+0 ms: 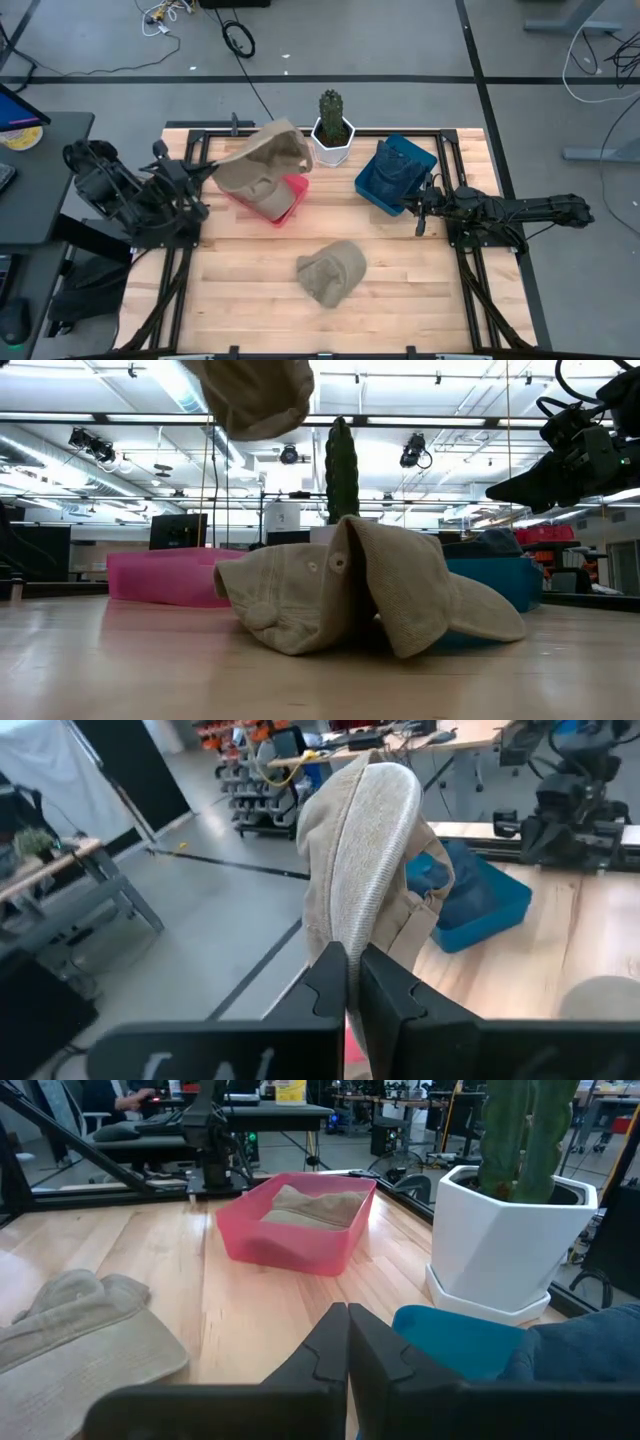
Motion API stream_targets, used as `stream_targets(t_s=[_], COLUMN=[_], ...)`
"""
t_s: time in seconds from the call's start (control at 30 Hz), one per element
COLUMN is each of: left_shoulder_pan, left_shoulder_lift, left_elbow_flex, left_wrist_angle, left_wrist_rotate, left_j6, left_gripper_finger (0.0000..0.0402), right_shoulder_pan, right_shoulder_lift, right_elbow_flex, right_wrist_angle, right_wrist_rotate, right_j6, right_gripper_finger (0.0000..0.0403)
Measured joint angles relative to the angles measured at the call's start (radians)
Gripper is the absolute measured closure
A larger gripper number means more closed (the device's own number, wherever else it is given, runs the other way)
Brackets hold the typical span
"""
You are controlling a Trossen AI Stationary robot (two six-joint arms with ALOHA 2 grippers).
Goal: Pick & Place hat
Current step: Put the left brown cap into the red bin
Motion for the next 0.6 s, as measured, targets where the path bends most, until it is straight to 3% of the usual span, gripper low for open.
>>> stream_targets(t_s=[0.23, 0.47, 0.6], left_shoulder_pan=[0.091, 0.264, 0.365], left_shoulder_lift=[-0.037, -0.016, 0.008], left_elbow_flex=[-0.127, -0.141, -0.141], left_wrist_angle=[-0.027, -0.028, -0.029], left_wrist_rotate=[0.052, 0.156, 0.267], left_j6=[-0.127, -0.093, -0.055], left_gripper_finger=[0.0390, 0.0390, 0.0390], right_shoulder_pan=[0.000, 0.000, 0.000], right_shoulder_lift=[0.000, 0.000, 0.000], right_elbow_flex=[0.000, 0.000, 0.000], right_wrist_angle=[0.000, 0.000, 0.000], right_wrist_rotate=[0.000, 0.000, 0.000], right_j6=[0.000, 0.000, 0.000], right_gripper_finger=[0.0394, 0.0394, 0.0394])
